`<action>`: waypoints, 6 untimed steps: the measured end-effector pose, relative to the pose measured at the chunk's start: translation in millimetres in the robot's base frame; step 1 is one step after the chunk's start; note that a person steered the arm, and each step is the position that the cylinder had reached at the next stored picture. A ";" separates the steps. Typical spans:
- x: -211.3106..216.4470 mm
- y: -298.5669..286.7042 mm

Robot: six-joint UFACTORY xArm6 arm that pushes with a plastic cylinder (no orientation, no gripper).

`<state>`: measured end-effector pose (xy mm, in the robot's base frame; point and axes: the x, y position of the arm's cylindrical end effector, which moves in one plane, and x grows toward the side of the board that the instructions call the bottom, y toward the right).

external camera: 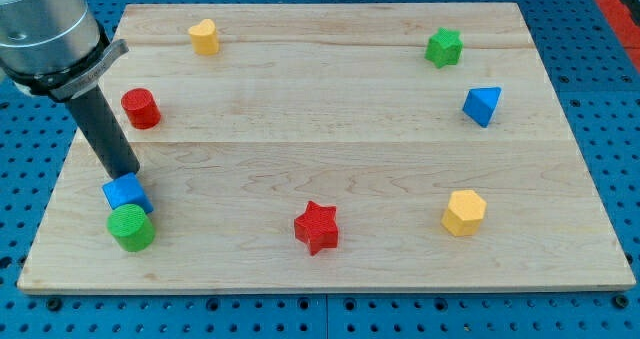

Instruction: Push the blue cube into the green circle

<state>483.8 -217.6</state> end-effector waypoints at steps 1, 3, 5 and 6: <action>0.5 -4.4; -9.6 20.5; -11.2 31.9; -12.5 31.9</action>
<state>471.3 -185.7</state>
